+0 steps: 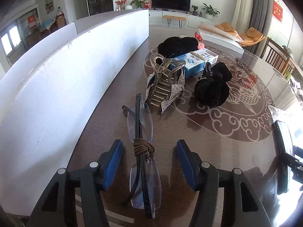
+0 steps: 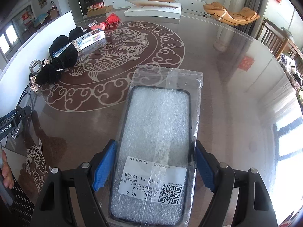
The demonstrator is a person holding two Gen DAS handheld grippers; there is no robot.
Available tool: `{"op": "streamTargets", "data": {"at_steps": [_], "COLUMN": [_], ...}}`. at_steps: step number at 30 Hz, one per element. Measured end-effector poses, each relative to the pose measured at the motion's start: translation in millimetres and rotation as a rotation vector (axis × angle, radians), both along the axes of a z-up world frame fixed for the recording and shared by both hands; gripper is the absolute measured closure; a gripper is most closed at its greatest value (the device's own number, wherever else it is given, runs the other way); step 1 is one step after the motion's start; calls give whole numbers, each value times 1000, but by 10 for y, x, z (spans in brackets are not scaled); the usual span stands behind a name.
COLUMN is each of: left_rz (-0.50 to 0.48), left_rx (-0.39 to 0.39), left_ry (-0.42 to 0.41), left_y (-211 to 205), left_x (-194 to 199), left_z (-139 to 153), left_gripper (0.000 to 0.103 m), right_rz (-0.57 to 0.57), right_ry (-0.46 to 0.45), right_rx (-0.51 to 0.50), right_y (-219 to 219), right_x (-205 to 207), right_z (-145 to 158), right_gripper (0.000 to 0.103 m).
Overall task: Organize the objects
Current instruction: 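Carry the phone case to the bin with the right gripper while the left gripper carries the eyeglasses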
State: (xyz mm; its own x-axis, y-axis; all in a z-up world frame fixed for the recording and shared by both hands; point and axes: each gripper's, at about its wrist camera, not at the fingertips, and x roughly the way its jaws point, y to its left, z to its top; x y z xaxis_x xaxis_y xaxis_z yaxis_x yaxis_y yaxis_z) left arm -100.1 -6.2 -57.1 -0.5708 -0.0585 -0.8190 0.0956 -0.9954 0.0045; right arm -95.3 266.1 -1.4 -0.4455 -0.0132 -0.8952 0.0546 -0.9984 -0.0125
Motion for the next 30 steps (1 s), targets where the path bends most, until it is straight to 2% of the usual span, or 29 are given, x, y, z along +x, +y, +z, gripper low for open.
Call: {"op": "streamTargets", "data": {"at_steps": [1,2,3,4,6,8,10,13,17,20,23,25,27,30], "left_rz": [-2,0,-5,-13,-37,-77,-114,-122,-92,-54,8,74,147,238], "left_rx": [2,-5,12,36,78,134,183,264,348,398,386,345,293,221], "left_ry": [8,16,23,33,57,96,143,201,278,352,406,408,380,289], "left_y": [-9,-24,-39,-60,-78,-73,-81,-136,-281,-526,-928,-1246,-1575,-2004], "left_x": [4,5,7,23,79,191,366,599,734,736,651,511,348,92], "left_z": [4,9,12,17,26,75,152,307,665,1056,1407,1534,1562,1453], "left_gripper": [69,81,89,92,92,93,93,93,93,93,93,93,93,93], "right_rz": [6,12,18,25,44,64,48,23,47,94,172,247,325,439], "right_ry": [-10,-22,-36,-49,-60,-42,-45,3,64,116,173,211,248,274], "right_rx": [0,0,2,3,3,2,-22,-65,-89,-135,-210,-255,-304,-381], "right_y": [-1,-2,-5,-7,-10,2,52,125,59,-135,-546,-969,-1473,-2329], "right_x": [-15,-33,-58,-86,-142,-167,-161,-54,39,-35,-235,-418,-609,-900], "right_z": [1,0,-5,-9,-15,7,25,146,411,696,1039,1269,1502,1746], "right_gripper": [23,23,20,17,15,26,27,27,27,27,27,27,27,27]}}
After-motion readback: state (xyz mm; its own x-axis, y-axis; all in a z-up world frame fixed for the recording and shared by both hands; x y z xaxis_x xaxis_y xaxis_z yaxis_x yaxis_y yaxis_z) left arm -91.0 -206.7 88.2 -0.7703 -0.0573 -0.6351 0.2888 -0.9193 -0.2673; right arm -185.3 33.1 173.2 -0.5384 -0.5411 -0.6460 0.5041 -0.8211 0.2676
